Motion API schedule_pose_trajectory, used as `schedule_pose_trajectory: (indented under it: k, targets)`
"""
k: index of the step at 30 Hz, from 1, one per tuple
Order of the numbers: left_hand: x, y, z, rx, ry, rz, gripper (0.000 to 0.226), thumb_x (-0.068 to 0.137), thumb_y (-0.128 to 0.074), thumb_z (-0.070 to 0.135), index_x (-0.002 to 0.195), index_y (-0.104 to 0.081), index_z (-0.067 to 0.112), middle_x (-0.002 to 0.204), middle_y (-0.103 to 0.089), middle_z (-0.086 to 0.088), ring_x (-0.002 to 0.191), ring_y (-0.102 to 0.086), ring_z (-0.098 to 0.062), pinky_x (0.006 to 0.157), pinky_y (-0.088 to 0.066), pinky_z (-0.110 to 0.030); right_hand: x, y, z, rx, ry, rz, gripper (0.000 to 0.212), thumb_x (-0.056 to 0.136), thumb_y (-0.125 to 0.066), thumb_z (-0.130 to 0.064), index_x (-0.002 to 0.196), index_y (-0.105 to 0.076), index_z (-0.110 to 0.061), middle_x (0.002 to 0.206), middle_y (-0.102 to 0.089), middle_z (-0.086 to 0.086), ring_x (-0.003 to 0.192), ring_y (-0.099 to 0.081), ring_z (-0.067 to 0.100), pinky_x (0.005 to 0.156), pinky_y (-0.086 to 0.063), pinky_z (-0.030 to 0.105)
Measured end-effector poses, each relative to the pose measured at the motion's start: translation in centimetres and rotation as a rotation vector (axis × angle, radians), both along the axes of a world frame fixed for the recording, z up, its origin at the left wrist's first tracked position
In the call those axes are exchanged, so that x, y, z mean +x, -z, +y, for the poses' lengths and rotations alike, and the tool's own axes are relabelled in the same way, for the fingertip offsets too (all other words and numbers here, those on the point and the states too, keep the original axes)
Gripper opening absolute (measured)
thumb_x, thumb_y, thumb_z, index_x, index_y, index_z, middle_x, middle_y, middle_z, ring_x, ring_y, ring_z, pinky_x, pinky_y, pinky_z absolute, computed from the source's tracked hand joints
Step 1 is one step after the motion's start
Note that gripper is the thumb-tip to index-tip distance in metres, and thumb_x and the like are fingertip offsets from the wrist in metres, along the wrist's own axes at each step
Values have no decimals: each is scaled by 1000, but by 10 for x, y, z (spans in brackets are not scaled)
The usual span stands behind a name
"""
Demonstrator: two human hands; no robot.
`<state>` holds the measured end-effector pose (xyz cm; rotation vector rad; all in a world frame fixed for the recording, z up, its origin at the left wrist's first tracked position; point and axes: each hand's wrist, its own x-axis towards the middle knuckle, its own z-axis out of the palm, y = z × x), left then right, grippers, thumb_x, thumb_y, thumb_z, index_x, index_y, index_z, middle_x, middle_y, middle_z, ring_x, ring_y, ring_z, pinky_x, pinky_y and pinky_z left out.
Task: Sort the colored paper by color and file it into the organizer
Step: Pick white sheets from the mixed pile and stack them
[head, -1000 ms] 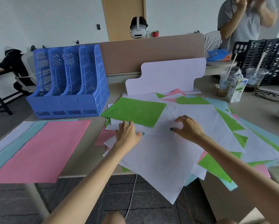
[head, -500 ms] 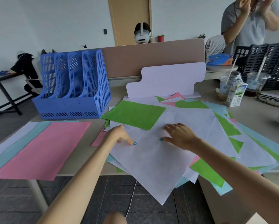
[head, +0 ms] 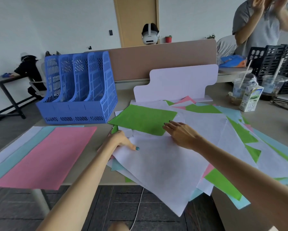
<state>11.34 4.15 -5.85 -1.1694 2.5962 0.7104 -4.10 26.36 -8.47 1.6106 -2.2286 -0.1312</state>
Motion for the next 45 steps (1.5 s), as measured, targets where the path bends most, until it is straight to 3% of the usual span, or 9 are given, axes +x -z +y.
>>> schedule_pose_trajectory:
  k: [5, 16, 22, 24, 27, 30, 36, 42, 45]
  targets:
    - [2, 7, -8, 26, 21, 85, 94, 46, -81, 64, 112, -56, 2, 99, -62, -4, 89, -60, -24, 64, -35, -28, 2, -5, -23, 43, 27, -31, 59, 91, -43, 1, 147, -31, -13, 148, -40, 5, 130, -45, 24, 97, -45, 36]
    - [15, 22, -19, 414, -437, 757, 27, 74, -76, 12, 72, -49, 9, 89, -58, -14, 77, -57, -26, 68, -46, -33, 12, -26, -15, 7, 128, 143, 49, 79, -53, 2, 125, -52, -15, 105, -67, 0, 94, -66, 24, 60, -31, 29]
    - [21, 33, -13, 519, -589, 861, 42, 58, -64, 44, 86, -63, 13, 87, -64, -11, 83, -62, -31, 77, -53, -40, 35, -28, 8, -74, 95, 199, 45, 29, -82, 3, 65, -63, -15, 44, -52, -5, 34, -51, 18, 42, -15, 19]
    - [19, 44, -24, 605, -607, 868, 61, 53, -60, 53, 102, -63, 16, 97, -65, -10, 92, -63, -34, 78, -55, -51, 44, -27, 14, -60, 92, 145, 31, 55, -85, -13, 72, -60, -14, 57, -60, -2, 50, -60, 21, 45, -24, 23]
    - [30, 30, -15, 748, -629, 848, 64, 58, -63, 54, 110, -64, 18, 106, -67, -8, 94, -65, -31, 77, -57, -47, 50, -24, 23, -4, 85, -24, 36, 92, -48, -53, 84, -51, -17, 85, -61, -1, 79, -62, 22, 59, -30, 28]
    - [38, 24, -18, 772, -593, 793, 50, 60, -67, 31, 106, -62, 11, 105, -62, -13, 89, -63, -32, 56, -56, -38, 57, -23, 26, -20, 17, -41, 47, 99, -29, -52, 90, -59, -17, 88, -61, 0, 80, -62, 24, 59, -32, 29]
    - [43, 3, -13, 695, -350, 554, 6, 81, -59, 6, 87, -56, 8, 91, -57, -14, 71, -54, -26, 65, -45, -29, 54, -24, 27, -73, 64, -27, 35, 99, -40, -42, 121, -55, -20, 109, -66, -1, 91, -64, 24, 64, -38, 27]
    - [29, -6, -16, 833, -241, 557, 28, 87, -59, 18, 112, -65, 6, 98, -66, -11, 81, -62, -26, 71, -48, -32, 37, -12, 19, -36, 158, -146, 47, 96, -46, -38, 140, -42, -21, 133, -57, 0, 113, -59, 21, 87, -49, 33]
    - [16, -9, -18, 822, -282, 630, 38, 86, -57, 13, 121, -61, 0, 107, -65, -12, 84, -61, -26, 73, -47, -31, 25, -6, 16, -42, 172, -349, 67, 94, -40, -57, 149, -28, -21, 155, -29, -1, 143, -26, 16, 114, -25, 33]
